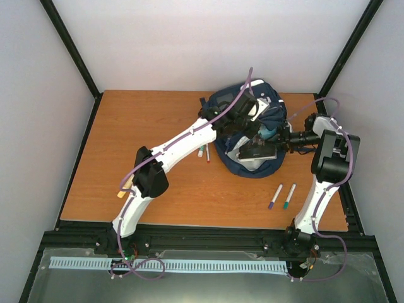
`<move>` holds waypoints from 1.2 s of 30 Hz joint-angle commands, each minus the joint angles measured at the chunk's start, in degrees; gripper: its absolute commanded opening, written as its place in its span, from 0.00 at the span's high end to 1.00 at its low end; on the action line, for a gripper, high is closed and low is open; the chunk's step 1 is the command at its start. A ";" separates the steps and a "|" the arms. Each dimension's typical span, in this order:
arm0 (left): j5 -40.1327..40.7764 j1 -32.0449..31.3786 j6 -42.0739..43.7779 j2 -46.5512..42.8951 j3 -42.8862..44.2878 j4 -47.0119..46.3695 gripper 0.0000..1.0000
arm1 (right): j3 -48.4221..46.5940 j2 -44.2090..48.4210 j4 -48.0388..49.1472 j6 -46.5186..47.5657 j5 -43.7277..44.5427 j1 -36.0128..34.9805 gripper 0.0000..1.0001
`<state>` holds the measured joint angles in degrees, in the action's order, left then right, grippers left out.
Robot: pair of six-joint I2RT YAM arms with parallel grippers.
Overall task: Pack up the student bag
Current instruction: Place the book in the student bag.
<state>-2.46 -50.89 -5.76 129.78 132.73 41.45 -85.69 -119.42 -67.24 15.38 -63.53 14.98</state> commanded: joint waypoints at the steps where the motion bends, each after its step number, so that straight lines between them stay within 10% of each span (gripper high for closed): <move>1: -1.52 -0.26 0.58 -5.94 0.06 -2.25 0.99 | -1.91 -2.44 5.18 -6.67 1.21 -0.11 0.79; 4: -1.78 -0.26 0.49 -6.66 -1.55 -2.40 0.99 | -0.67 0.51 9.00 -10.82 2.15 0.40 0.54; 9: -0.88 -0.26 0.67 -7.99 -4.49 -2.74 0.99 | 3.32 7.92 12.62 -12.39 7.40 0.91 0.40; 20: -0.13 -0.19 -1.16 -12.41 -13.10 -6.40 0.99 | 12.61 21.67 13.32 -3.20 16.89 1.03 0.37; 36: -0.68 -0.26 -4.13 -15.18 -17.73 -9.01 0.99 | 40.27 53.01 32.35 33.47 38.33 -5.70 0.44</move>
<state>-2.83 -51.00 -7.66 119.33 114.17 35.42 -50.37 -67.70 -41.54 37.58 -33.26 12.45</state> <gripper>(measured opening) 0.059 0.544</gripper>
